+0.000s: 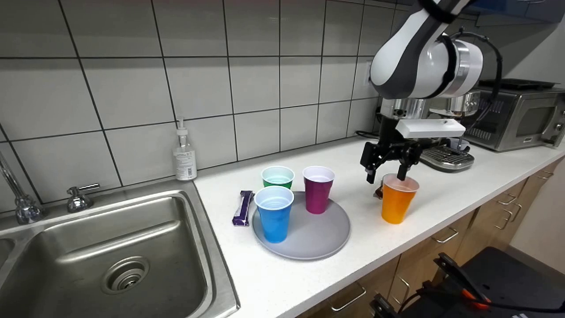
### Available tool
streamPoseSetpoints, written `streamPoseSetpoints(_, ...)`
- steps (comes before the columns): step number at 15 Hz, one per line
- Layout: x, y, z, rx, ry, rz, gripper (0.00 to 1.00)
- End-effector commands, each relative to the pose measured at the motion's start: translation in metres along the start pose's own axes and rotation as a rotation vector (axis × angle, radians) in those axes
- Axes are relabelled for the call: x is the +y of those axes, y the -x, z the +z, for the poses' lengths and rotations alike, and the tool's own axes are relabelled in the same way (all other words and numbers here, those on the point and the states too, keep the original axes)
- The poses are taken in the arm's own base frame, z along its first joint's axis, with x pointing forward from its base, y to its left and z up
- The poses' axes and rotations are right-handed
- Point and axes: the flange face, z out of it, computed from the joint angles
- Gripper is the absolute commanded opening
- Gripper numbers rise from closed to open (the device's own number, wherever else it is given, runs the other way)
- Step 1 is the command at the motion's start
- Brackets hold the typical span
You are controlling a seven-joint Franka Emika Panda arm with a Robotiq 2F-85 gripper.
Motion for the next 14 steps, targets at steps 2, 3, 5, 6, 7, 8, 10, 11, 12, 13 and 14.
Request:
streamPoseSetpoints(2,0.005,-0.007,0.008,-0.002,0.006,-0.003,1.0)
streamPoseSetpoints(3,0.006,-0.006,0.011,-0.009,0.007,-0.005,1.0)
streamPoseSetpoints(5,0.006,-0.005,0.015,-0.02,0.007,-0.007,1.0)
streamPoseSetpoints(6,0.006,-0.005,0.016,-0.023,0.008,-0.006,1.0)
streamPoseSetpoints(7,0.006,-0.006,0.018,-0.025,0.009,-0.006,1.0)
streamPoseSetpoints(8,0.007,-0.006,0.018,-0.027,0.01,-0.006,1.0)
streamPoseSetpoints(10,0.008,-0.006,0.02,-0.028,0.014,-0.006,1.0)
streamPoseSetpoints(11,0.008,-0.007,0.02,-0.029,0.015,-0.006,1.0)
streamPoseSetpoints(12,0.008,-0.007,0.02,-0.029,0.015,-0.006,1.0)
streamPoseSetpoints(13,0.008,-0.007,0.02,-0.028,0.015,-0.006,1.0)
streamPoseSetpoints(14,0.008,-0.008,0.019,-0.027,0.015,-0.005,0.91)
